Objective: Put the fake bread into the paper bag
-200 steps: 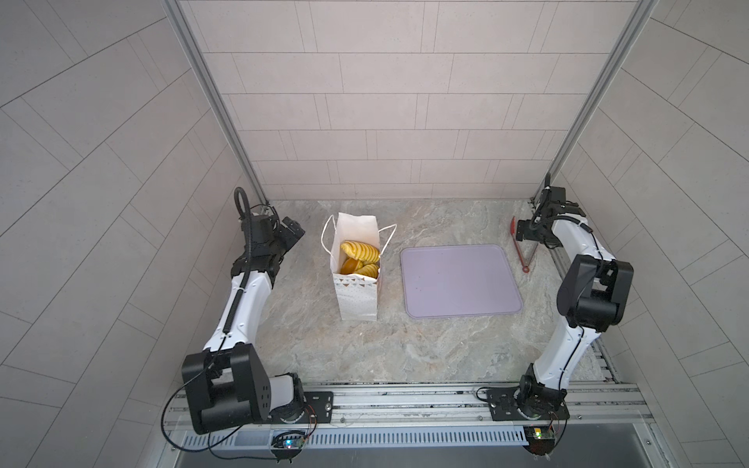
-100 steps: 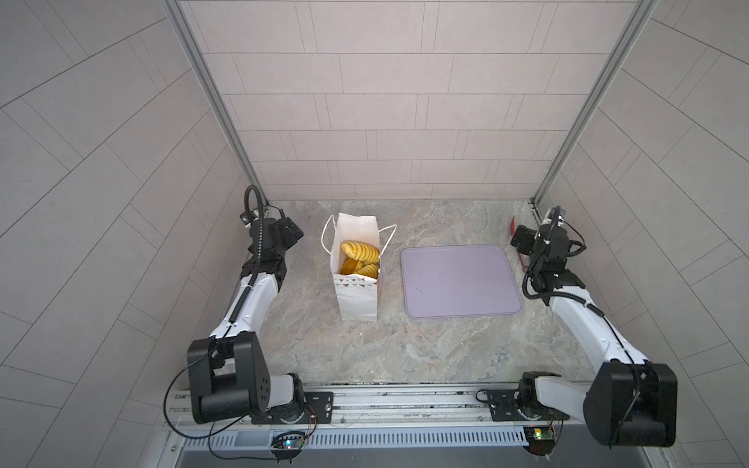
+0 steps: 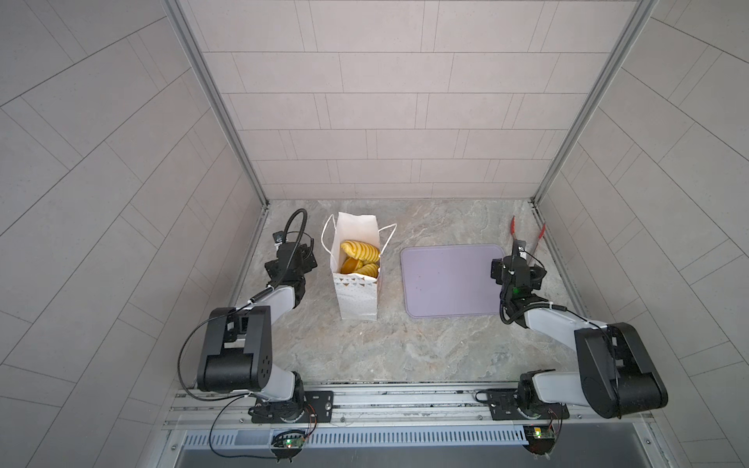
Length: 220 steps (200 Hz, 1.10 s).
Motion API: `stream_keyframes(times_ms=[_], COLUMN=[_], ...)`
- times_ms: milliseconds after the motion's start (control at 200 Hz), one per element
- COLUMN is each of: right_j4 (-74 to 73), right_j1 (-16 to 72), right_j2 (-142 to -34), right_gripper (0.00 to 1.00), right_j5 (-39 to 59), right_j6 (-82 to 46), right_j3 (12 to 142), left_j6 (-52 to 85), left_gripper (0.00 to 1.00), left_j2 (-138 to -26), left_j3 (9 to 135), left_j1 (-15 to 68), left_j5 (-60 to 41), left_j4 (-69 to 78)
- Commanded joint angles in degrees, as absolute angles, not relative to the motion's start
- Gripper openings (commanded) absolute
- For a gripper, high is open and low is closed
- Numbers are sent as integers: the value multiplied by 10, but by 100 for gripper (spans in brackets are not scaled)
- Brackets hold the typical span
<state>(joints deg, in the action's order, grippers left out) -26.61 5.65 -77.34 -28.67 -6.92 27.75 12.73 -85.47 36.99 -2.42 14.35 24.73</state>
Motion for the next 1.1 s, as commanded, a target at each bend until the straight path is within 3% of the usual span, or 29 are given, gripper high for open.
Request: stream_keyframes(times_ms=[0, 140, 470, 590, 681, 826, 941, 1096], right_j4=[-336, -589, -516, -518, -515, -515, -504, -486], right_j1=[64, 74, 74, 74, 73, 73, 70, 65], right_j2=[-799, -872, -881, -881, -881, -881, -882, -884], right_gripper=[100, 99, 99, 99, 99, 99, 99, 99], right_j5=[-289, -294, -271, -271, -270, -269, -264, -256], right_j6=[-37, -9, -15, -14, -14, -15, -16, -21], right_j3=[277, 186, 224, 224, 225, 225, 232, 241], left_j6=[110, 84, 77, 60, 68, 35, 50, 42], left_gripper=[100, 100, 99, 100, 100, 100, 100, 100], left_j2=[-845, -808, -778, -822, -843, -920, -887, -911], left_j3=[367, 322, 276, 211, 211, 172, 194, 226], left_j1=[-16, -2, 0, 0, 0, 18, 19, 28], left_j5=[138, 173, 180, 172, 182, 179, 189, 213], left_j4=[306, 333, 300, 481, 489, 651, 550, 522])
